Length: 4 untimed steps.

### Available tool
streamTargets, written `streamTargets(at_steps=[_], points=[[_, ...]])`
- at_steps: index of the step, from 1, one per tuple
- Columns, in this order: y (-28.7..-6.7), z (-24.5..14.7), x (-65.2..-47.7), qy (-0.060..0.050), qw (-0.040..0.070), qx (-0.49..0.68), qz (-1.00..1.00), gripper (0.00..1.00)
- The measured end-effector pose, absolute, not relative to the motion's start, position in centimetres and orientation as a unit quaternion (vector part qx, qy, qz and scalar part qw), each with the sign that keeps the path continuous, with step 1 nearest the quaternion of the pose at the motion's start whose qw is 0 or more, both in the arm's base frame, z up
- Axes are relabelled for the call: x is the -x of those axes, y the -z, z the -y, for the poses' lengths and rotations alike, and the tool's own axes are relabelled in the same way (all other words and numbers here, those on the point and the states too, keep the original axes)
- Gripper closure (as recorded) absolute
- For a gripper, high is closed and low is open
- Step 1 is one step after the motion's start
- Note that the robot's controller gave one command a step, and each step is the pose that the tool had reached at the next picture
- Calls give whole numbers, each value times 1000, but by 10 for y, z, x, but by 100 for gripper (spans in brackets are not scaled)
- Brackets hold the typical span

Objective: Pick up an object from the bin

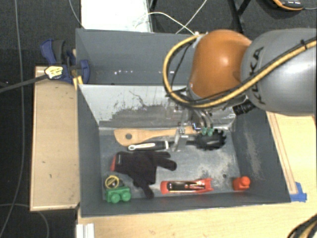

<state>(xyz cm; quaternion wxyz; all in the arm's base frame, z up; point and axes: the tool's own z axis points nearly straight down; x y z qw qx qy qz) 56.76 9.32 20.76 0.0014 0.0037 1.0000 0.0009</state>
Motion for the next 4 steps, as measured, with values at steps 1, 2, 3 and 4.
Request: streamTargets(at_steps=[1, 2, 3, 4], points=[[-208, -93, -568, -1, 1, -4, -1000, 0], [-153, -126, -563, -2, 1, -6, -1000, 0], [-154, -125, -565, -2, 3, -7, -1000, 0], [-71, -121, -544, -2, 5, 48, -999, 0]])
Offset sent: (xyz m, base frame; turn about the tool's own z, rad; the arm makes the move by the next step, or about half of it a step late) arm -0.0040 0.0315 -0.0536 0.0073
